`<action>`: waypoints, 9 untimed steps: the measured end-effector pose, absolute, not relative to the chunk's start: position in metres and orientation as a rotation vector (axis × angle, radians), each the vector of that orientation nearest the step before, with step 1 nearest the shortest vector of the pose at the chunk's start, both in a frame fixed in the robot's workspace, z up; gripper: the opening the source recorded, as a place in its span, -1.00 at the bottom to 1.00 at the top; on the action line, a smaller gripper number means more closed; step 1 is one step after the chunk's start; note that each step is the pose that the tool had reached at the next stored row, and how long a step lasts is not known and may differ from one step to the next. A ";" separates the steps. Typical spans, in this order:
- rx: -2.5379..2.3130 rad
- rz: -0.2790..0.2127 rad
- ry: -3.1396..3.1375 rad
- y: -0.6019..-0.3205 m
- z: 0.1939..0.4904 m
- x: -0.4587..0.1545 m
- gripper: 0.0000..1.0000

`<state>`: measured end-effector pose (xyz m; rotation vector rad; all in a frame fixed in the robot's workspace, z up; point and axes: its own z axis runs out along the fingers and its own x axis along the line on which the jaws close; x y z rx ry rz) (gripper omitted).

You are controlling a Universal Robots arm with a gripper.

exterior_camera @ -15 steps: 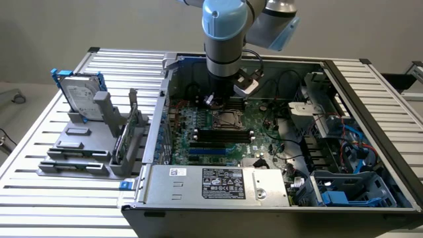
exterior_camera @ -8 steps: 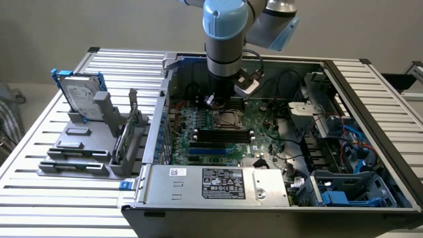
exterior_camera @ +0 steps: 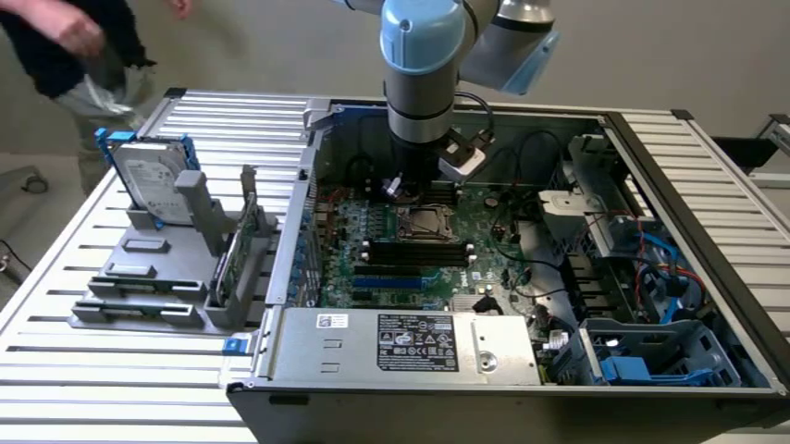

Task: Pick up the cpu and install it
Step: 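Install the first cpu locking lever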

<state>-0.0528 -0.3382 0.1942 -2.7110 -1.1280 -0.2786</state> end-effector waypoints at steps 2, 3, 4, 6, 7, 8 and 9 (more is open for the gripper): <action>-2.711 -0.279 -1.128 -0.338 0.194 -0.053 -0.79; -2.711 -0.279 -1.128 -0.338 0.195 -0.053 -0.79; -2.710 -0.279 -1.128 -0.338 0.195 -0.053 -0.79; -2.710 -0.279 -1.127 -0.338 0.196 -0.054 -0.79; -2.710 -0.279 -1.127 -0.338 0.196 -0.054 -0.79; -2.710 -0.279 -1.127 -0.338 0.196 -0.054 -0.79; -2.710 -0.279 -1.127 -0.338 0.196 -0.054 -0.79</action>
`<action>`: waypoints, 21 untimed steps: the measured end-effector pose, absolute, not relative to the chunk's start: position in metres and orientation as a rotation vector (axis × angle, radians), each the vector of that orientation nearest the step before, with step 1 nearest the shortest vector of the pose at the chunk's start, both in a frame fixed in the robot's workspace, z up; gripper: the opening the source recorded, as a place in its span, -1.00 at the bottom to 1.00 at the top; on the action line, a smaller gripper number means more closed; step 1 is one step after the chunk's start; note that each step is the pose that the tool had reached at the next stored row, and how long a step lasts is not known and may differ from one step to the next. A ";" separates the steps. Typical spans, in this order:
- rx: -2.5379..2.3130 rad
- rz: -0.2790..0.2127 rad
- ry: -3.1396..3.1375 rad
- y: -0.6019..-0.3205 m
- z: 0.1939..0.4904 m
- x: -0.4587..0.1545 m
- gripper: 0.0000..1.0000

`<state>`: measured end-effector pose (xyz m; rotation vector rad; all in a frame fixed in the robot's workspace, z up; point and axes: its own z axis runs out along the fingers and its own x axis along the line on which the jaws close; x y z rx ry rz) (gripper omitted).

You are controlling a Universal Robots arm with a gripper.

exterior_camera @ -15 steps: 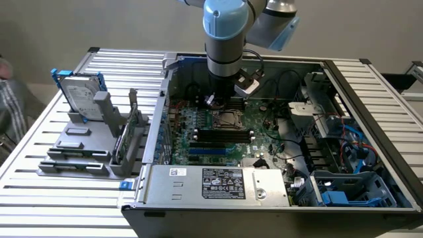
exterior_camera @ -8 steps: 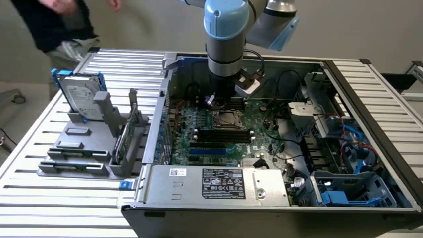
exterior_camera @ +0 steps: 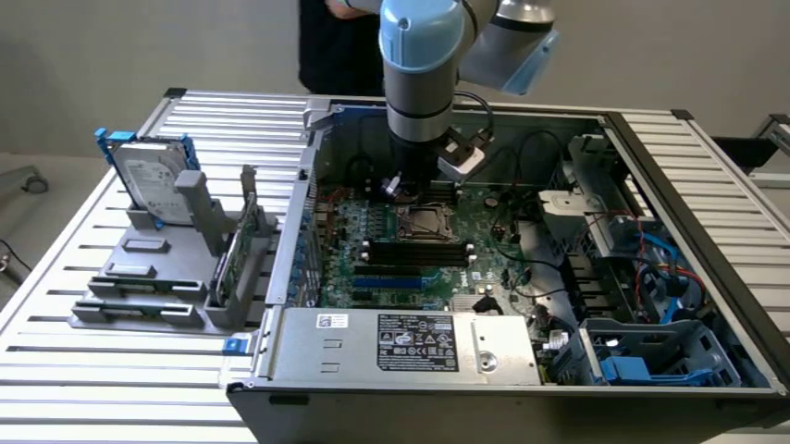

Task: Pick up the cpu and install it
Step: 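Install the first cpu locking lever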

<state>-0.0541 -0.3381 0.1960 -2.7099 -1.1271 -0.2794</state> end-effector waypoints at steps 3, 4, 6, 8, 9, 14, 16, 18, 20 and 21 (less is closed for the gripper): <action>-2.711 -0.279 -1.125 -0.337 0.196 -0.054 -0.79; -2.712 -0.279 -1.124 -0.336 0.196 -0.054 -0.79; -2.712 -0.280 -1.123 -0.335 0.196 -0.054 -0.79; -2.712 -0.280 -1.122 -0.334 0.196 -0.054 -0.79; -2.712 -0.280 -1.122 -0.334 0.196 -0.054 -0.79; -2.712 -0.280 -1.122 -0.334 0.196 -0.054 -0.79; -2.712 -0.280 -1.122 -0.335 0.196 -0.054 -0.79; -2.712 -0.280 -1.122 -0.335 0.196 -0.054 -0.79; -2.712 -0.280 -1.122 -0.336 0.196 -0.054 -0.79; -2.712 -0.280 -1.122 -0.336 0.196 -0.054 -0.79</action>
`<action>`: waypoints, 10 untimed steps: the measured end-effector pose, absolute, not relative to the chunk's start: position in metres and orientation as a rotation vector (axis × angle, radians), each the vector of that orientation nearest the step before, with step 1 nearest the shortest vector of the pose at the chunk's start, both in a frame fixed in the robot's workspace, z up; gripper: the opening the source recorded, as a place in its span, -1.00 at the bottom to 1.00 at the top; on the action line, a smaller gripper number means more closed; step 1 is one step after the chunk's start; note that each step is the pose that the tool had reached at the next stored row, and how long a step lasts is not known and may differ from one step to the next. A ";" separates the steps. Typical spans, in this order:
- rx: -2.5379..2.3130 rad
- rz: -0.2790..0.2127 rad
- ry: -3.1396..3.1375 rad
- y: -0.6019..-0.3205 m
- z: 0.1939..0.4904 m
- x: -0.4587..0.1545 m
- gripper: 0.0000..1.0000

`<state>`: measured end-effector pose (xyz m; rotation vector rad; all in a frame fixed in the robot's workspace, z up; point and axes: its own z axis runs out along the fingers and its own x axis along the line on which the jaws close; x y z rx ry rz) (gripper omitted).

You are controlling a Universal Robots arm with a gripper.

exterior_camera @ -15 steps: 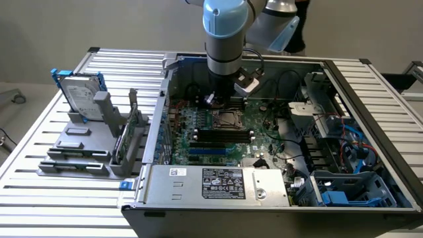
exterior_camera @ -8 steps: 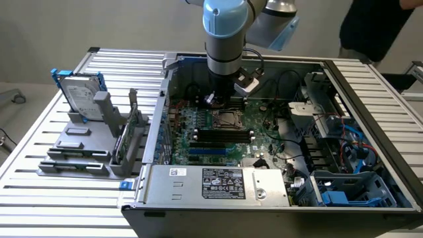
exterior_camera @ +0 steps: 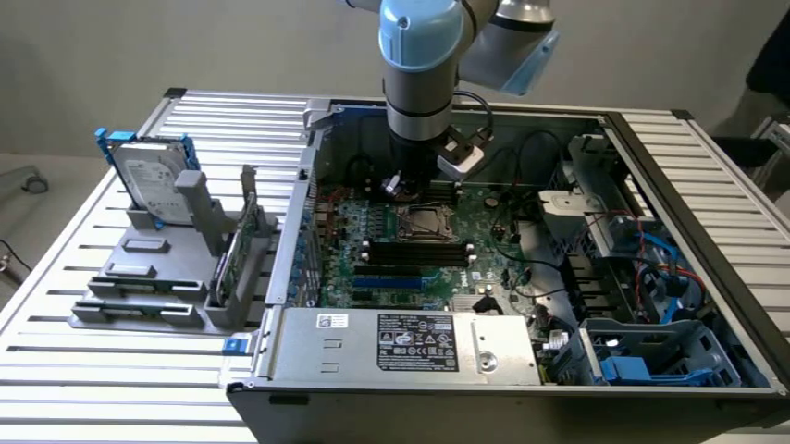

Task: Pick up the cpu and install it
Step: 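Install the first cpu locking lever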

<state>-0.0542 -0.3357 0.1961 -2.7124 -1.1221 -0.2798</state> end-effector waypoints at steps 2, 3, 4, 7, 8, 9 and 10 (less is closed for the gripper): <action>-2.712 -0.280 -1.122 -0.336 0.196 -0.054 -0.79; -2.712 -0.280 -1.122 -0.336 0.196 -0.054 -0.79; -2.712 -0.280 -1.122 -0.336 0.196 -0.054 -0.79; -2.712 -0.280 -1.122 -0.336 0.196 -0.054 -0.79; -2.712 -0.280 -1.122 -0.336 0.196 -0.054 -0.79; -2.712 -0.280 -1.122 -0.336 0.196 -0.054 -0.79; -2.712 -0.280 -1.122 -0.336 0.196 -0.054 -0.79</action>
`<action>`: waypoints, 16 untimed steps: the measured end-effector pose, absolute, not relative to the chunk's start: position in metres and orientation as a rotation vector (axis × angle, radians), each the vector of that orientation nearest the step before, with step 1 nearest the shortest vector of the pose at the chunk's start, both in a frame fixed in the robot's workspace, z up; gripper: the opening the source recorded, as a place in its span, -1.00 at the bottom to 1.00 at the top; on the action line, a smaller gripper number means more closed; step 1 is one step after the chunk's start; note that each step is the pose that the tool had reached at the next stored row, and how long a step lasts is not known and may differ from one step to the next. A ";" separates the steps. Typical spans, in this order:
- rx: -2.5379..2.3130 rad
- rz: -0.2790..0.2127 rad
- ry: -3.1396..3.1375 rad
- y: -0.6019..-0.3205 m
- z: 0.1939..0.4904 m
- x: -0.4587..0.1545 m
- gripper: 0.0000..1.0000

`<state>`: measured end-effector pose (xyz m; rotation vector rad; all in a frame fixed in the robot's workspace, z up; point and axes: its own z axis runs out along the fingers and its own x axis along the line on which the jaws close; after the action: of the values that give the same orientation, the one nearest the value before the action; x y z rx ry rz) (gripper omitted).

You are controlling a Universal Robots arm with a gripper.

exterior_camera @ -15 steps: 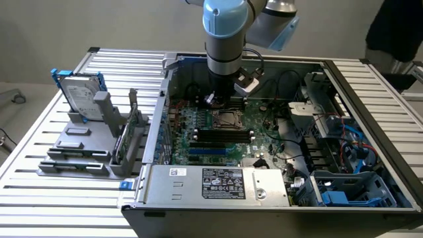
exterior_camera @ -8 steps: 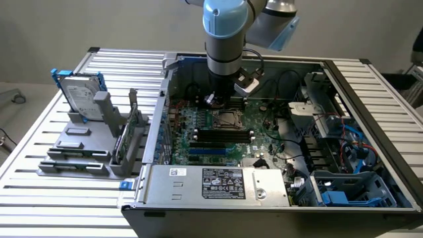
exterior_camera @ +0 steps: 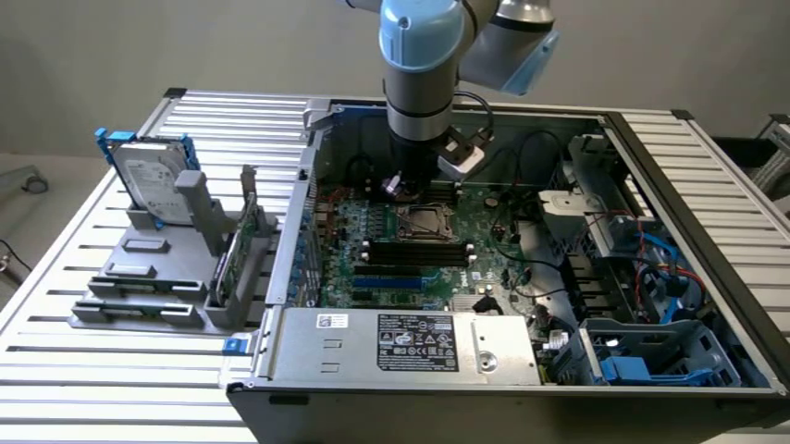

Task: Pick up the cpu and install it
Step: 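Install the first cpu locking lever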

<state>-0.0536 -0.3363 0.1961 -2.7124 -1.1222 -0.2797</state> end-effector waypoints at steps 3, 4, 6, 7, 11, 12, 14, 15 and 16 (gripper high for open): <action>-2.712 -0.280 -1.122 -0.336 0.196 -0.053 -0.79; -2.712 -0.280 -1.122 -0.336 0.196 -0.053 -0.79; -2.712 -0.280 -1.122 -0.336 0.196 -0.052 -0.79; -2.712 -0.280 -1.122 -0.336 0.196 -0.052 -0.79; -2.712 -0.280 -1.122 -0.337 0.196 -0.051 -0.79; -2.712 -0.280 -1.122 -0.337 0.196 -0.051 -0.79; -2.712 -0.280 -1.123 -0.337 0.196 -0.050 -0.79; -2.712 -0.280 -1.123 -0.337 0.196 -0.050 -0.79; -2.712 -0.280 -1.123 -0.337 0.196 -0.050 -0.79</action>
<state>-0.0500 -0.3374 0.1960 -2.7119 -1.1231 -0.2797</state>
